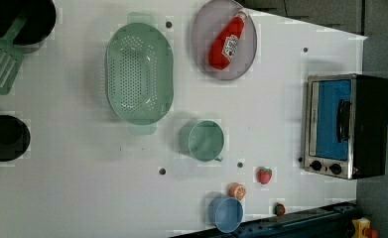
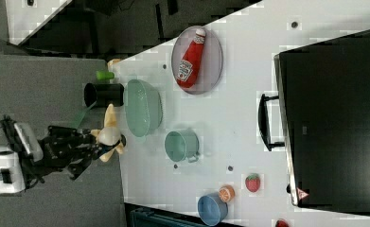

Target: Pick banana from table and place on oven.

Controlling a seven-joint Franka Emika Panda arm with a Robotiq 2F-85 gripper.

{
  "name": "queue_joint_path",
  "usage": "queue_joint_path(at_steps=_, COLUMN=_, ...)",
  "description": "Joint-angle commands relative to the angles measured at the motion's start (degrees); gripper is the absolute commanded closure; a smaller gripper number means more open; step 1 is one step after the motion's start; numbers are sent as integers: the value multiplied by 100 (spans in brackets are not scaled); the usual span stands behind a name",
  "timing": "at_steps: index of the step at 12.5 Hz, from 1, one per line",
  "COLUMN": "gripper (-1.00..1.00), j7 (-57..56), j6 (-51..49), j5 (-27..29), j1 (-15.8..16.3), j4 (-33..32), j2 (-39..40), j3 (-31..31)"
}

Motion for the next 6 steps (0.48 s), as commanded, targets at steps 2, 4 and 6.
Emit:
queue_joint_path(at_steps=2, gripper=47, j7=-1435, j6=113, j5=-18, j1=-253, j4=-9, j2=926, j3=-1017)
queue_joint_path(at_steps=4, gripper=47, j7=-2387, j6=335, j5=-17, j1=-314, j4=56, j2=1225, j3=-1651)
queue_joint_path(at_steps=6, gripper=47, j7=-3527, j6=809, j5=-17, j1=-341, j4=65, j2=1551, j3=-2238)
